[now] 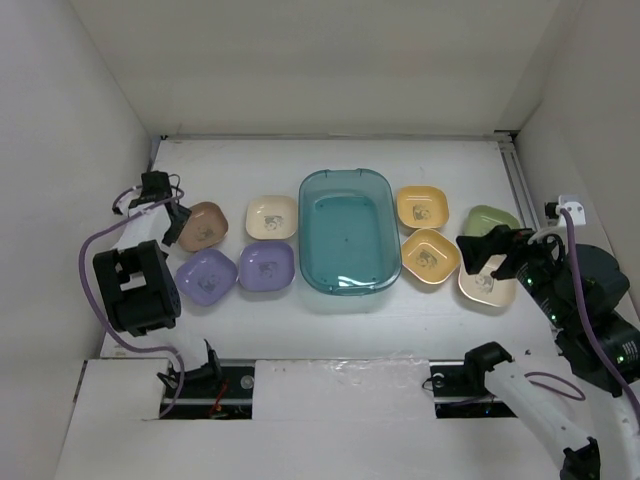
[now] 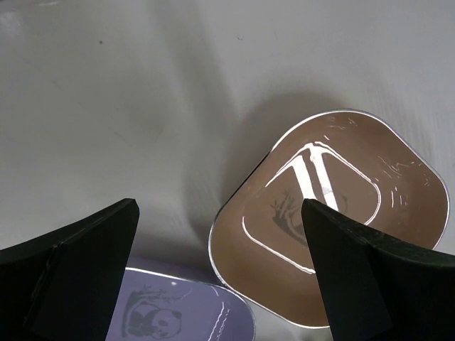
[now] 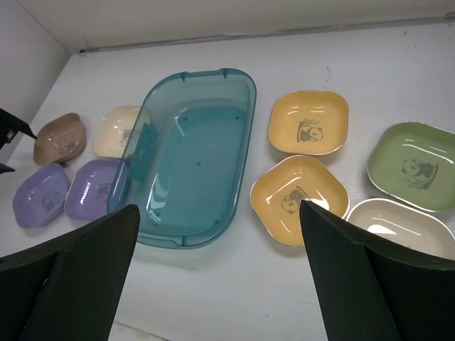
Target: Place the plates into the plastic bin on the countertop
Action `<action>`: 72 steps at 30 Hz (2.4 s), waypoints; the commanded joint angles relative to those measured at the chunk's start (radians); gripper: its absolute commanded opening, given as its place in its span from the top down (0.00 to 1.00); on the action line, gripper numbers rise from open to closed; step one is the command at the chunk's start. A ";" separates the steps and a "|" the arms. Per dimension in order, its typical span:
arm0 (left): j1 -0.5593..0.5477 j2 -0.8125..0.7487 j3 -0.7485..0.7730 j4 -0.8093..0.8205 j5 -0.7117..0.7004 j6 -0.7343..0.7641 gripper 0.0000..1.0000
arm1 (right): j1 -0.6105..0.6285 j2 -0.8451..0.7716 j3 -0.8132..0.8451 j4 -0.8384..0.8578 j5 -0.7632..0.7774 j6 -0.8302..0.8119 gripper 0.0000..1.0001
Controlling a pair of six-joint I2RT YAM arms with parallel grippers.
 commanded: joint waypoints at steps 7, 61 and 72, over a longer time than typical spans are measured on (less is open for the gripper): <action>-0.001 0.132 0.044 0.038 0.037 -0.012 0.07 | 0.011 -0.042 -0.008 0.066 -0.011 -0.011 0.00; -0.851 0.195 0.372 0.104 0.332 0.242 0.50 | -0.249 0.641 -0.091 0.468 0.144 0.057 0.00; -0.851 -0.064 0.337 0.122 0.405 0.255 0.00 | -0.329 1.175 0.208 0.461 -0.026 0.001 0.05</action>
